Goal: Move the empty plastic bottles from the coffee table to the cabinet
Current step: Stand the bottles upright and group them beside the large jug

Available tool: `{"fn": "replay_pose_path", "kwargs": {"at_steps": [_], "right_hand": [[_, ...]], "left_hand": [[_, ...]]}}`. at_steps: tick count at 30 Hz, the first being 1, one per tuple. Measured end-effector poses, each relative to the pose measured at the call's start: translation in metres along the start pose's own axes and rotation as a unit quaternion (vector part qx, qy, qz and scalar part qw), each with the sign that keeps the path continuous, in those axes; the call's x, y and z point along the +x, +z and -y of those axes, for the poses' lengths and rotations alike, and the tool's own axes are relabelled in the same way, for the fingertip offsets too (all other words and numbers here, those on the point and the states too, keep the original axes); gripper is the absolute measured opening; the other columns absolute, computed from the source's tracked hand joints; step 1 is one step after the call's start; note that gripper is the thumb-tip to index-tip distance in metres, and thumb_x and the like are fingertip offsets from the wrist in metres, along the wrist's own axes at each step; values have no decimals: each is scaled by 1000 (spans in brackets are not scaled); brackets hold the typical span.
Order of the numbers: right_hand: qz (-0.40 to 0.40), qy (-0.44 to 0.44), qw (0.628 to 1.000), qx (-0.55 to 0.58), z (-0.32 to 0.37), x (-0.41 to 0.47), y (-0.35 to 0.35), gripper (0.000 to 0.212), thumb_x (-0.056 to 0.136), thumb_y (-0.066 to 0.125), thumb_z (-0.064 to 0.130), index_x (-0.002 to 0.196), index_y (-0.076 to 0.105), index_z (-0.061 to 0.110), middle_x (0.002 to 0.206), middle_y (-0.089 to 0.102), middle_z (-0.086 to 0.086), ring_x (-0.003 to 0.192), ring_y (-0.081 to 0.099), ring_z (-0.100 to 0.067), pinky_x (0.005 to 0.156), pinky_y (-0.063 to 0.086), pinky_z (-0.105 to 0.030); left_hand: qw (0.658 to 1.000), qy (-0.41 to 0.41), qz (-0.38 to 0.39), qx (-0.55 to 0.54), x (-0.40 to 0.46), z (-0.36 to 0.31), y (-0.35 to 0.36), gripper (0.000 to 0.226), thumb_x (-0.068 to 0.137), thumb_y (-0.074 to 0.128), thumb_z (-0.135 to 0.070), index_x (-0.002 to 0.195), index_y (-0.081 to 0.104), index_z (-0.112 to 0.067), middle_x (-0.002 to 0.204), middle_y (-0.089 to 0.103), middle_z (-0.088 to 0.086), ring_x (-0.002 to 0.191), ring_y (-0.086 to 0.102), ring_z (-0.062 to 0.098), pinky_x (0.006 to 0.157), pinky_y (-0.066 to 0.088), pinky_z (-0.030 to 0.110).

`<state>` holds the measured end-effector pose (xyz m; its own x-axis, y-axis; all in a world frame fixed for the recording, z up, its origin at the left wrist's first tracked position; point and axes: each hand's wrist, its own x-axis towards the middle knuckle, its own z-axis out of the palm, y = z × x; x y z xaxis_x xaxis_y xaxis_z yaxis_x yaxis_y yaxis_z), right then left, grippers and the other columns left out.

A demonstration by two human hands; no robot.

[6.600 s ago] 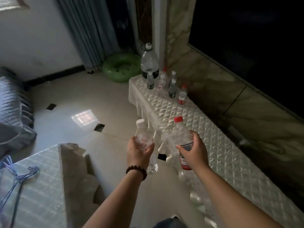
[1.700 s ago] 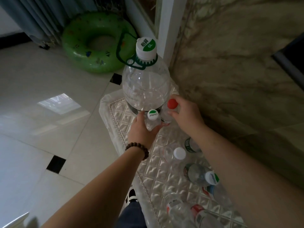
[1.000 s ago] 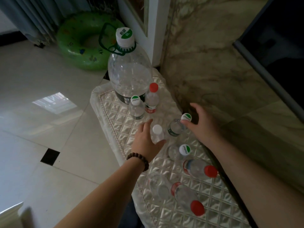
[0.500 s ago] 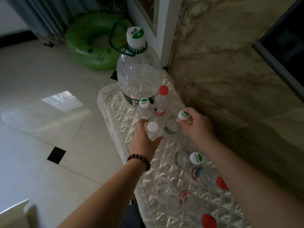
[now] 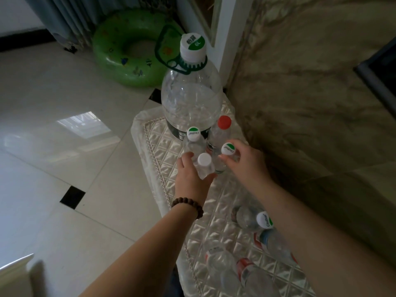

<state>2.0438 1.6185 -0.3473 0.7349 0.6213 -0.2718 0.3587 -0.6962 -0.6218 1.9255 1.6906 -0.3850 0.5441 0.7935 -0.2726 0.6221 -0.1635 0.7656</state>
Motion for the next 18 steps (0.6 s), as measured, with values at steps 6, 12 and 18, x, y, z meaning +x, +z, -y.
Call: {"fn": "replay_pose_path", "kwargs": {"at_steps": [6, 12, 18], "right_hand": [[7, 2, 1000, 22, -3, -1, -6, 59, 78, 72, 38, 130, 49, 22, 124, 61, -3, 113, 56, -18, 85, 45, -26], [-41, -12, 999, 32, 2, 16, -16, 57, 84, 62, 48, 132, 46, 21, 130, 56, -7, 120, 51, -23, 96, 46, -39], [-1, -7, 1000, 29, 17, 56, -13, 56, 86, 58, 39, 137, 38, 30, 138, 50, -5, 124, 48, -26, 100, 43, -48]], "left_hand": [[999, -9, 26, -42, -4, 8, -6, 103, 63, 83, -43, 143, 21, -21, 147, 30, 3, 128, 40, 17, 97, 36, 24], [997, 46, 8, -61, -7, 3, -23, 73, 85, 43, -65, 143, 28, -22, 145, 35, 2, 128, 42, 15, 100, 42, 37], [999, 24, -24, -34, 37, -5, -24, 52, 88, 61, -35, 134, 42, -22, 135, 46, 4, 119, 47, 17, 91, 36, 24]]}}
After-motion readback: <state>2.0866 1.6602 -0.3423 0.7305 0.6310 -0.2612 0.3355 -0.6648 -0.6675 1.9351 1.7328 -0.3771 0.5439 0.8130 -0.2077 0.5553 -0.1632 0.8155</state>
